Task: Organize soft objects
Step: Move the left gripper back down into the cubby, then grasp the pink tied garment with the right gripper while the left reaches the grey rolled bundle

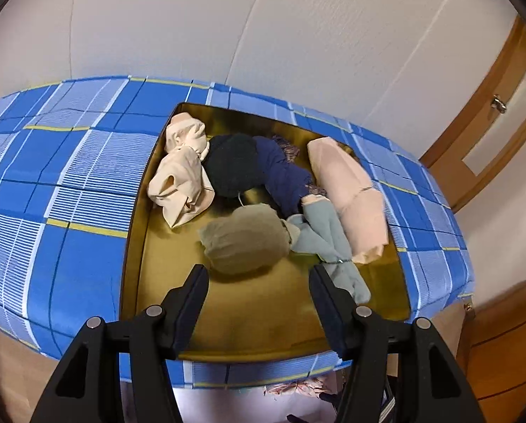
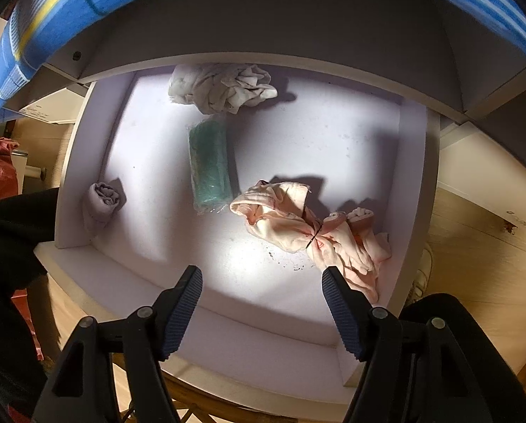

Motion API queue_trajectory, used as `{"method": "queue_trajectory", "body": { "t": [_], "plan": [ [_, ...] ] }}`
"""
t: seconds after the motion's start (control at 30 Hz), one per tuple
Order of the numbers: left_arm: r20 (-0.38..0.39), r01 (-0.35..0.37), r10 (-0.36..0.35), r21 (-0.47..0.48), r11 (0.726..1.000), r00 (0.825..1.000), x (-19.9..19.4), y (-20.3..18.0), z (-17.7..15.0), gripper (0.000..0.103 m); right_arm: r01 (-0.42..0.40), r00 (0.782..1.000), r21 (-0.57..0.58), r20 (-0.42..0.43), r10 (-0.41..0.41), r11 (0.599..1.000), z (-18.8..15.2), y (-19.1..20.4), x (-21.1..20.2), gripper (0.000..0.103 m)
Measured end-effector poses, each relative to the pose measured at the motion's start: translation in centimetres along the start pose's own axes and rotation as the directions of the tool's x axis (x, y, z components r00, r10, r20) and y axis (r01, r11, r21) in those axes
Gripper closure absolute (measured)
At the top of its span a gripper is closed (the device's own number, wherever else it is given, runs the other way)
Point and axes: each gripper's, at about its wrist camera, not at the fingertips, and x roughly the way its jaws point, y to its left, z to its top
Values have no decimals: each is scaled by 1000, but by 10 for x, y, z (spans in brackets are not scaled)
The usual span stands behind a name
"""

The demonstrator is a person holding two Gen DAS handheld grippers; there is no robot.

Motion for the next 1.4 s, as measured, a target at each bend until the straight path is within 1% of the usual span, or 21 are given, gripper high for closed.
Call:
{"method": "queue_trajectory", "body": {
  "t": [0.23,0.37,0.43,0.57,0.63,0.7,0.73,0.77,0.83,0.97,1.07,1.17,1.23,1.3,1.33,1.4],
  "plan": [
    [61,45,-51,92,995,997,-30,-17,-32,43,15,1000,-1,-6,-15,1000,1,0,2,31],
    [73,33,-46,167,985,996,-39,-28,-51,43,22,1000,2,-8,-22,1000,0,-1,3,31],
    [70,17,-32,209,978,997,-40,-32,-63,43,26,1000,4,-10,-26,1000,0,-2,4,31],
    [28,11,-18,249,969,999,-34,-29,-88,43,32,999,12,-10,-32,999,-1,-5,4,29],
    [-12,9,-6,240,971,1000,-24,-21,-104,43,36,999,14,-10,-36,999,-1,-6,4,28],
    [-65,17,-3,207,978,998,-13,-9,-120,43,38,999,17,-10,-38,999,-1,-7,4,28],
    [-113,22,-2,181,983,994,-2,0,-131,43,41,999,18,-11,-40,999,0,-8,5,28],
    [-141,19,5,170,985,990,5,5,-138,43,48,999,17,-15,-47,999,0,-8,6,28],
    [-214,-4,35,145,989,976,24,19,-156,43,67,997,7,-24,-67,998,-1,-7,9,28],
    [-328,-83,115,110,990,938,57,46,-185,43,84,995,-17,-48,-84,996,-1,-5,17,28],
    [-365,-114,127,56,992,922,66,62,-198,43,105,992,-34,-60,-107,994,0,-4,22,26],
    [-387,-134,129,15,991,913,71,70,-203,43,159,983,-109,-72,-167,981,2,5,32,25],
    [-397,-156,150,19,988,906,74,74,-206,43,211,971,-193,-74,-228,958,2,14,40,24],
    [-408,-173,168,24,985,897,77,78,-208,43,243,961,-253,-68,-268,936,2,21,45,24],
    [-415,-176,169,23,984,894,79,80,-209,43,264,954,-301,-60,-295,916,2,27,49,24],
    [-428,-184,171,12,983,887,82,84,-211,43,295,942,-360,-48,-333,885,4,33,57,24]
  ]
}}
